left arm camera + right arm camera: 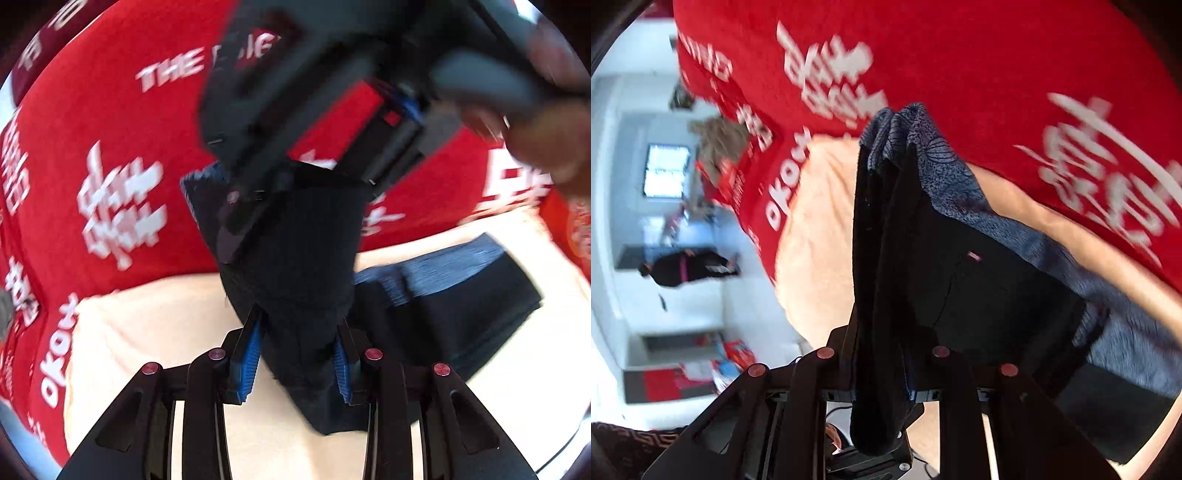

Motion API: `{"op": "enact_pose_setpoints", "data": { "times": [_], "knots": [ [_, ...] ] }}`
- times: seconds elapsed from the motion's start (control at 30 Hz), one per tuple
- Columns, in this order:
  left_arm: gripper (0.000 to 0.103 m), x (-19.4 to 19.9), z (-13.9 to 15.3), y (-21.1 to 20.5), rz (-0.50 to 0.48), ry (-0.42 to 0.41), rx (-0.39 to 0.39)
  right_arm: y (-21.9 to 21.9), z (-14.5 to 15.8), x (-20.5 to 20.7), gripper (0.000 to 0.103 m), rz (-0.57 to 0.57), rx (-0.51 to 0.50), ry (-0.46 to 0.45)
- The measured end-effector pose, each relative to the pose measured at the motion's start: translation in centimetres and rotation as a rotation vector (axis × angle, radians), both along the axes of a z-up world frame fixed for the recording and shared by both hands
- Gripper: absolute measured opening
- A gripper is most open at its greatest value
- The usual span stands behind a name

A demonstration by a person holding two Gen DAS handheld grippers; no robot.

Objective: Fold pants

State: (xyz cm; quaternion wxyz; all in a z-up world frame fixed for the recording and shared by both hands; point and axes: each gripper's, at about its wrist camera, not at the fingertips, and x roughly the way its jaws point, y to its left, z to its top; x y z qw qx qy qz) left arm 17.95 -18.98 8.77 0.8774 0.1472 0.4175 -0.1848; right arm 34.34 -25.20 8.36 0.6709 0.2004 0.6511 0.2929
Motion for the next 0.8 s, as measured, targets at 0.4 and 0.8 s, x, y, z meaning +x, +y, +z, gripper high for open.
{"op": "enact_pose_setpoints", "data": {
  "times": [0.4,0.8],
  "knots": [
    [0.035,-6.4,-2.4,-19.5,-0.317,0.054,0.072,-22.5,-4.2,-9.8,0.021,-0.347,0.062,-0.016],
    [0.077,-8.4,-8.8,-22.8,-0.359,0.191,0.207,-26.8,-13.9,-11.7,0.023,-0.417,-0.026,0.071]
  ]
}}
